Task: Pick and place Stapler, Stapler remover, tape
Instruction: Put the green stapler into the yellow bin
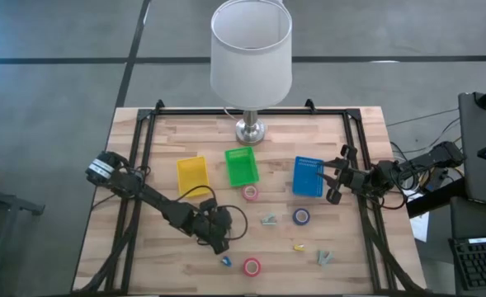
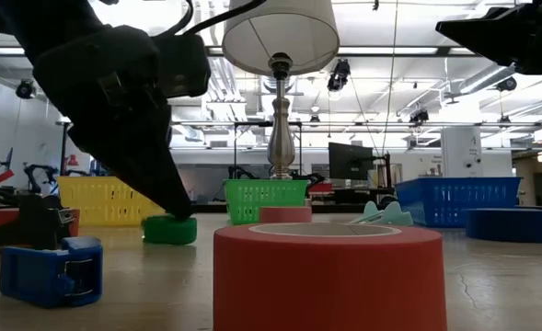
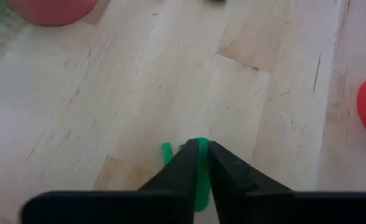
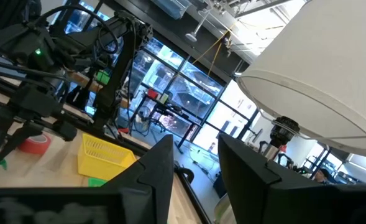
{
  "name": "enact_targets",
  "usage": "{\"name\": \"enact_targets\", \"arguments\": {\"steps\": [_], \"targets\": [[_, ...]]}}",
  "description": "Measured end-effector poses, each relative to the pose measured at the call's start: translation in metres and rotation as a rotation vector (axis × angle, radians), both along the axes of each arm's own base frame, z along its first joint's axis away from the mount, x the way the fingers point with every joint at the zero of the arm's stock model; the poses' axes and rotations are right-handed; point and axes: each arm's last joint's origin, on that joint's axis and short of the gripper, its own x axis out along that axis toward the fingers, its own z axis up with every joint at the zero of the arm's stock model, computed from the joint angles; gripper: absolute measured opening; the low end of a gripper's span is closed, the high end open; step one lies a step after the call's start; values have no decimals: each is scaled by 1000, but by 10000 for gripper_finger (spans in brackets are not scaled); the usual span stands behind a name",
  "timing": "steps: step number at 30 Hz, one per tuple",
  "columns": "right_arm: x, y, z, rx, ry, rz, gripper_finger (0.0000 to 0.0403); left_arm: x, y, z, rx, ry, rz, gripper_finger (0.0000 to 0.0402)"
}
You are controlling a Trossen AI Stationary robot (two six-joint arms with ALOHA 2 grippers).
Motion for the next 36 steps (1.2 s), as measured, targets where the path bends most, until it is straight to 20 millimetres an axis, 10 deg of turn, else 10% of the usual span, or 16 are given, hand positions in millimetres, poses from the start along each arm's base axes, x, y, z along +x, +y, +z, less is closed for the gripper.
{"name": "enact_targets", "arguments": {"steps": [19,26,36], "targets": [[0,0,0,10,-1,3,124,-2,-3,1,53,129,-20,206],[0,0,0,7,-1,2,127,3,-4,-12,90,117,-55,184],[0,0,0,10,-1,2,124,2,-1,-9,139,93,-9,51]]}}
